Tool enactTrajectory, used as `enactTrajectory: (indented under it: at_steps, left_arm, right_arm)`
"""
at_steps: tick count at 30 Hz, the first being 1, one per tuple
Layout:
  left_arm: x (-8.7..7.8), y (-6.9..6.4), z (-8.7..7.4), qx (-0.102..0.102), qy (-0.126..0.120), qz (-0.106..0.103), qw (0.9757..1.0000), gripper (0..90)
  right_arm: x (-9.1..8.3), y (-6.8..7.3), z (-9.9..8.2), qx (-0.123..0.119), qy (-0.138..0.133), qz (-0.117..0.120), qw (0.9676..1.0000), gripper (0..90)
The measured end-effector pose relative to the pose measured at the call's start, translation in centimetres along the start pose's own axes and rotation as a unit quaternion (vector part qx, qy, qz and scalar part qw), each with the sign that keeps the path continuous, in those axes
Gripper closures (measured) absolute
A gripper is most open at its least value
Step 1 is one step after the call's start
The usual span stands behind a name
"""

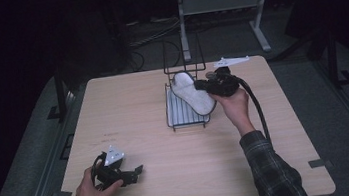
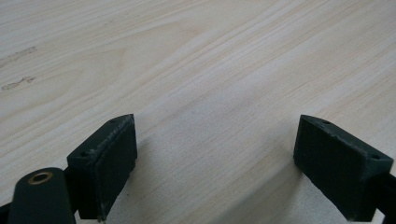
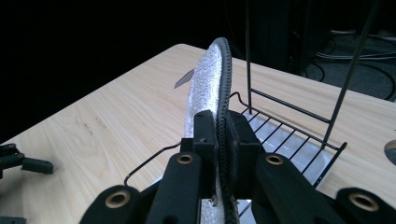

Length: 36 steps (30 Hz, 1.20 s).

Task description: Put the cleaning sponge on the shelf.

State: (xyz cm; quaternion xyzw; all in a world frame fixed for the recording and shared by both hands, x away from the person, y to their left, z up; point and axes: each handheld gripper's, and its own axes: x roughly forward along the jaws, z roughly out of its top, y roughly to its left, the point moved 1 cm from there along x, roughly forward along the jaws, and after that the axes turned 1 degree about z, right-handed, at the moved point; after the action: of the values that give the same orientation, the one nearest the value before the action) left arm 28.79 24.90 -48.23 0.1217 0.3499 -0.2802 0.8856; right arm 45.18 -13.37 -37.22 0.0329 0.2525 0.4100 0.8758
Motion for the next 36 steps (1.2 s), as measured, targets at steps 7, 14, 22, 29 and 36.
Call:
enactTrajectory:
  at_steps: [7, 14, 22, 29, 36]
  left_arm:
    - [0.0, 0.0, 0.0, 0.000, 0.000, 0.000, 1.0000, 12.7]
    - [0.0, 0.0, 0.0, 0.000, 0.000, 0.000, 1.0000, 12.7]
    - [0.0, 0.0, 0.0, 0.000, 0.000, 0.000, 1.0000, 12.7]
    - [0.0, 0.0, 0.0, 0.000, 0.000, 0.000, 1.0000, 12.7]
    - [0.0, 0.0, 0.0, 0.000, 0.001, 0.001, 1.0000, 12.7]
  right_arm:
    - [1.4, -0.2, 0.0, 0.006, 0.006, 0.005, 1.0000, 83.6]
    - [2.7, 0.0, 0.0, 0.007, 0.011, 0.009, 0.9999, 83.6]
    - [3.9, -0.4, -0.8, 0.016, 0.027, 0.007, 0.9995, 83.4]
    - [4.2, -0.5, -1.1, 0.026, 0.039, 0.006, 0.9989, 82.9]
    - [4.4, -0.7, -1.2, 0.018, 0.040, -0.008, 0.9990, 80.8]
